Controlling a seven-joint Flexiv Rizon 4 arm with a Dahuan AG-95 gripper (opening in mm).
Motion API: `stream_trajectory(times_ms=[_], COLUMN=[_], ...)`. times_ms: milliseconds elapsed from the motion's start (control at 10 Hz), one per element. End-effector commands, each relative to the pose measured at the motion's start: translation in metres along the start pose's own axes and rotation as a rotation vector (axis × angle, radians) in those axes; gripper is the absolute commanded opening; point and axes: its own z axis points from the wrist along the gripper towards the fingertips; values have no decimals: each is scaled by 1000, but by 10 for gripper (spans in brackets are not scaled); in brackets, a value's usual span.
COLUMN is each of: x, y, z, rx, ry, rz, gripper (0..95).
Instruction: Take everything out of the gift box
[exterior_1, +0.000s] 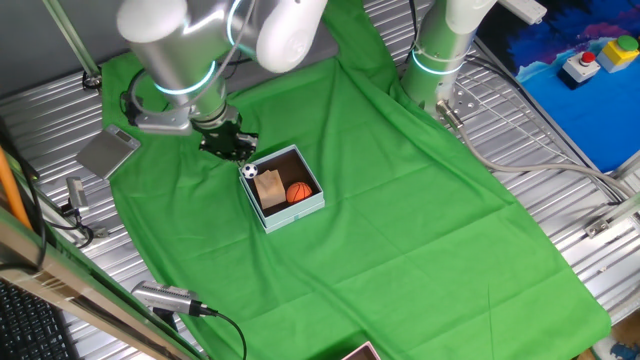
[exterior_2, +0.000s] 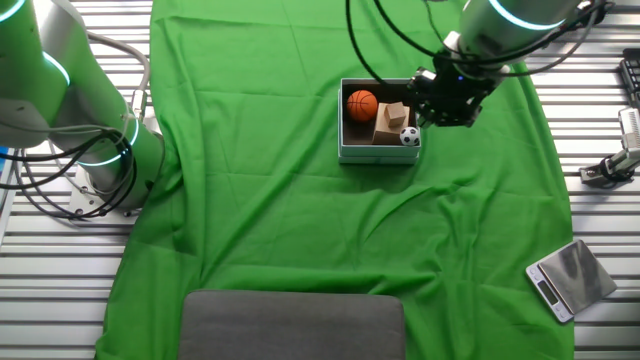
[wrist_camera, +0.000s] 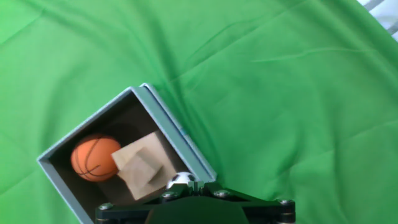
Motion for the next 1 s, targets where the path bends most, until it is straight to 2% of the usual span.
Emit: stream_trajectory(times_ms=[100,300,400,700,800,1000], x=[2,2,2,2,2,5], y=[1,1,1,1,2,5], z=[-1,-1,-1,-1,0,2], rx=[-16,-32,-30,-25,-25,-22], ry=[22,24,29,23,20,12], rz=[-59,-105,-119,-139,-154,-167], gripper=[0,0,190,190,380,380])
